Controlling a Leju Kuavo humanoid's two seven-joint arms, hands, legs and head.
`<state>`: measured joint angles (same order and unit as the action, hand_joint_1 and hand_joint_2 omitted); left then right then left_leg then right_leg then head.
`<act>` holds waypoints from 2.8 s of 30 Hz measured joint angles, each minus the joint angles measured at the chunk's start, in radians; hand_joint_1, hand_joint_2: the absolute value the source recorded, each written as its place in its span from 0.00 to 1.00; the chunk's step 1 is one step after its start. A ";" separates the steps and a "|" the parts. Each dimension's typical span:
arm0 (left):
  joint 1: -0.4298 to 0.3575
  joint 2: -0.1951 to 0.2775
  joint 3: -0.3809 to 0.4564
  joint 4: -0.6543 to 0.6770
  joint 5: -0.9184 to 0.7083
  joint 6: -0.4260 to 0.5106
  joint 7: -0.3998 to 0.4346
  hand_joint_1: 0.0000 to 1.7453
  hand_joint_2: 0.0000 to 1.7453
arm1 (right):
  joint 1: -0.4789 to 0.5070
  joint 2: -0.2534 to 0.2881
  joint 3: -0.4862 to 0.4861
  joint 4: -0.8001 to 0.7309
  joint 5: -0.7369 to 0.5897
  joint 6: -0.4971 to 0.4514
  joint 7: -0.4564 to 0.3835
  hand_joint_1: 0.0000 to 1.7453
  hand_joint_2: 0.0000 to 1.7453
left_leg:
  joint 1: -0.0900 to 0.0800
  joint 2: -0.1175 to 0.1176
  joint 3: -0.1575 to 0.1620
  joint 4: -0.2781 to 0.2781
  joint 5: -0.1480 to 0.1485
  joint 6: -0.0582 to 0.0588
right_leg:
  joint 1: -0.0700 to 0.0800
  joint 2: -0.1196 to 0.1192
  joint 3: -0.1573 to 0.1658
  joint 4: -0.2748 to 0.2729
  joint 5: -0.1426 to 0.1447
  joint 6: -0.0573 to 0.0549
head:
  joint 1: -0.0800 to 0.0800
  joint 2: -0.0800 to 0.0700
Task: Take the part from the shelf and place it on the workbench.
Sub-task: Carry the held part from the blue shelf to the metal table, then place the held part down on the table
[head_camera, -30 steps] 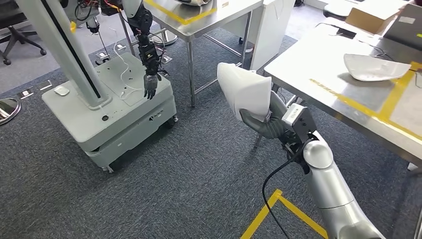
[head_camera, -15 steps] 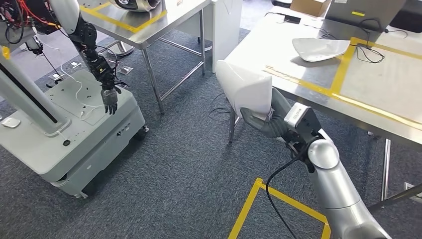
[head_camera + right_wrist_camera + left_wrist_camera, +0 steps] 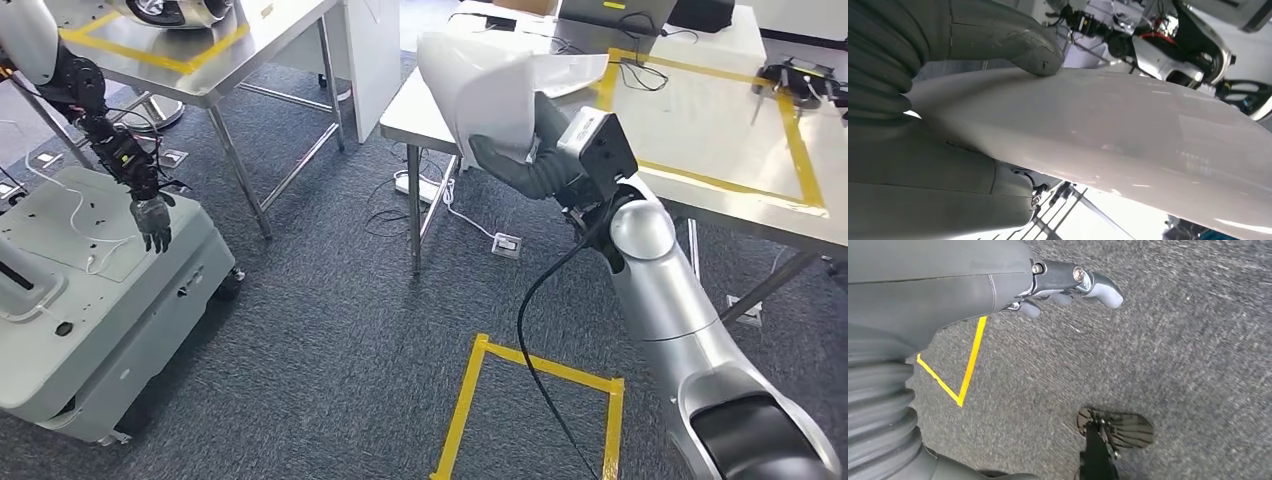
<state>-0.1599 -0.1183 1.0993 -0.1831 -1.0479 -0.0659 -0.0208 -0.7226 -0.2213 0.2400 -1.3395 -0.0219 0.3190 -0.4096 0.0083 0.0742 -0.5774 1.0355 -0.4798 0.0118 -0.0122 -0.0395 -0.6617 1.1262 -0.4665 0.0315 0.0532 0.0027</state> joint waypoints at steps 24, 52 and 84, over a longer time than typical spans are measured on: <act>0.024 0.022 0.020 0.000 0.008 -0.011 0.000 0.00 1.00 | 0.043 -0.068 -0.020 -0.012 -0.030 -0.026 0.023 1.00 1.00 | 0.015 -0.092 -0.004 0.005 0.001 -0.006 | -0.007 0.077 -0.041 0.020 -0.018 0.015 | -0.003 0.000; 0.026 0.023 0.022 0.002 -0.004 0.005 0.007 0.00 1.00 | 0.076 -0.029 -0.031 -0.020 0.042 -0.054 0.036 1.00 1.00 | 0.012 -0.094 -0.016 0.022 -0.003 -0.032 | 0.003 0.090 0.029 -0.094 0.041 -0.047 | -0.010 0.000; 0.035 0.028 0.022 0.001 -0.012 0.022 0.002 0.00 1.00 | 0.120 -0.024 -0.053 -0.007 0.031 -0.043 0.005 1.00 1.00 | 0.001 -0.076 -0.066 0.009 0.056 -0.028 | 0.010 0.058 0.137 -0.113 -0.057 -0.032 | -0.021 0.000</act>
<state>-0.1251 -0.0903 1.1212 -0.1818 -1.0596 -0.0435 -0.0184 -0.6027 -0.2452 0.1869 -1.3467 0.0089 0.2763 -0.4042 0.0090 -0.0019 -0.6437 1.0440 -0.4239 -0.0158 -0.0017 0.0185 -0.5244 1.0128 -0.5238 -0.0008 0.0318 0.0027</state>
